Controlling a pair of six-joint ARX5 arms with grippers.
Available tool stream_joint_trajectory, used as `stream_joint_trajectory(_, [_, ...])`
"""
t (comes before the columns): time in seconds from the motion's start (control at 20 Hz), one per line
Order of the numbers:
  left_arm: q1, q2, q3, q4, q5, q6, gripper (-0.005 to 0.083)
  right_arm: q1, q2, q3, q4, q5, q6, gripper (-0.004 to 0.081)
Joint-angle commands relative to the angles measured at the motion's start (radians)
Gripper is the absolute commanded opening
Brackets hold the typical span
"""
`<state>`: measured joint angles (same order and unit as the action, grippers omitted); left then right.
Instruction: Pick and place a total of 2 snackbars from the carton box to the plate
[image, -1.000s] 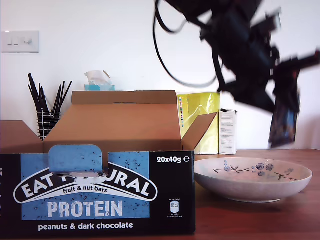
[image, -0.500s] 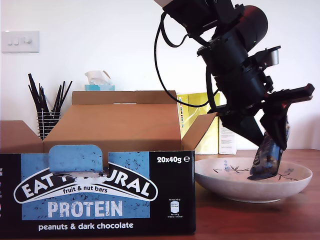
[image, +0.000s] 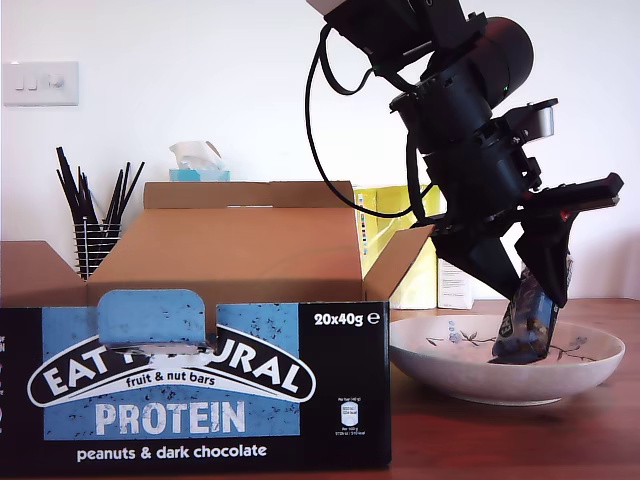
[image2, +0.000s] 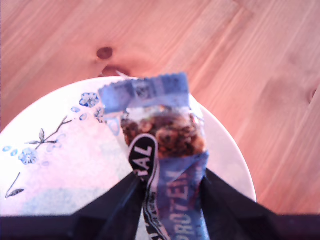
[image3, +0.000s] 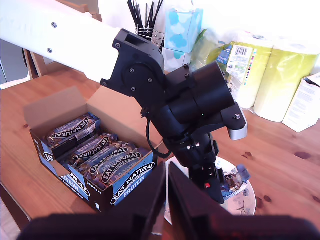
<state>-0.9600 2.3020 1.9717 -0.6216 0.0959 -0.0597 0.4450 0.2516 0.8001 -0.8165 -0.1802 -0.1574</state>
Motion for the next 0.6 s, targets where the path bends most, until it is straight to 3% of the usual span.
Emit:
stream_joint_trajectory(0.0, [0.0,0.01,0.007,-0.002,0.001,0.008,0.0345,-0.002,-0.002,-0.006,0.014,-0.003,-0.001,-0.0013])
stream_joint_trajectory(0.25, [0.0,0.009,0.007,0.002,0.0,0.008,0.0327,-0.002,-0.002,-0.006,0.024,-0.003,-0.001,-0.0013])
stream_joint_trajectory(0.35, [0.003,0.009,0.026,-0.001,0.0,0.008,0.0226,-0.002,-0.002,-0.006,0.024,-0.003,-0.001,-0.0013])
stream_joint_trajectory(0.5, [0.005,0.002,0.1,-0.037,0.008,0.008,0.0005,-0.002,-0.002,-0.006,0.025,0.001,-0.001,-0.0013])
stream_joint_trajectory(0.55, [0.005,-0.009,0.127,-0.047,0.025,0.007,-0.0025,-0.002,-0.002,-0.006,0.025,0.007,-0.001,-0.0013])
